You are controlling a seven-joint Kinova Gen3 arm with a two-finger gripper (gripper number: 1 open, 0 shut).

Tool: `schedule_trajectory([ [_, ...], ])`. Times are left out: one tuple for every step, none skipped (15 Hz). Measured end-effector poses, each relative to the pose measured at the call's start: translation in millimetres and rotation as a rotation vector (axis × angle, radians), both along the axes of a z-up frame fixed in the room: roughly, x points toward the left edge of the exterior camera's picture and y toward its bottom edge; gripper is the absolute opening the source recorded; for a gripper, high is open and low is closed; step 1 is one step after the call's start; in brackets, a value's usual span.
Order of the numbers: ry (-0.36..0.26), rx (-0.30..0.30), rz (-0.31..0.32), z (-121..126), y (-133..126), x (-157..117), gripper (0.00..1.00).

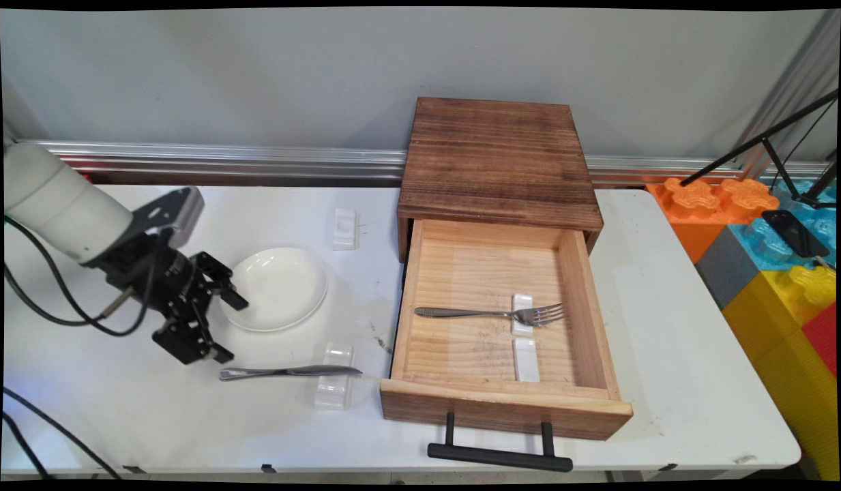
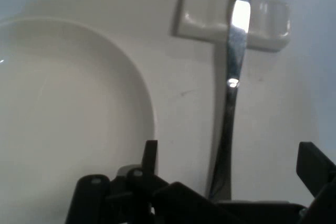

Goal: Pick up the knife from the right of the white plate

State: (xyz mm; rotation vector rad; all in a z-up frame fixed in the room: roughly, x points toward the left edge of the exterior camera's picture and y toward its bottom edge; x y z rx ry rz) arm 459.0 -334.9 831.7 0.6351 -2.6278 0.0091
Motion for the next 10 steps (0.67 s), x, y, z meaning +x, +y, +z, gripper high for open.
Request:
schedule_trajectory([
  [-0.002, 0.002, -0.012, -2, 1, -8, 1.0],
  [-0.005, 0.002, -0.019, -4, 1, -13, 1.0],
  [-0.009, 0.001, -0.027, -7, 1, -19, 1.0],
  [-0.012, 0.0, -0.035, -11, 1, -24, 1.0],
  [-0.015, -0.002, -0.041, -14, 1, -28, 1.0],
  [-0.02, -0.004, -0.047, -18, 1, -33, 1.0],
  [-0.024, -0.007, -0.052, -21, 0, -36, 1.0],
  [-0.03, -0.01, -0.055, -25, -1, -40, 1.0],
  [-0.037, -0.013, -0.057, -30, -2, -44, 1.0],
  [-0.044, -0.014, -0.059, -34, -2, -47, 1.0],
])
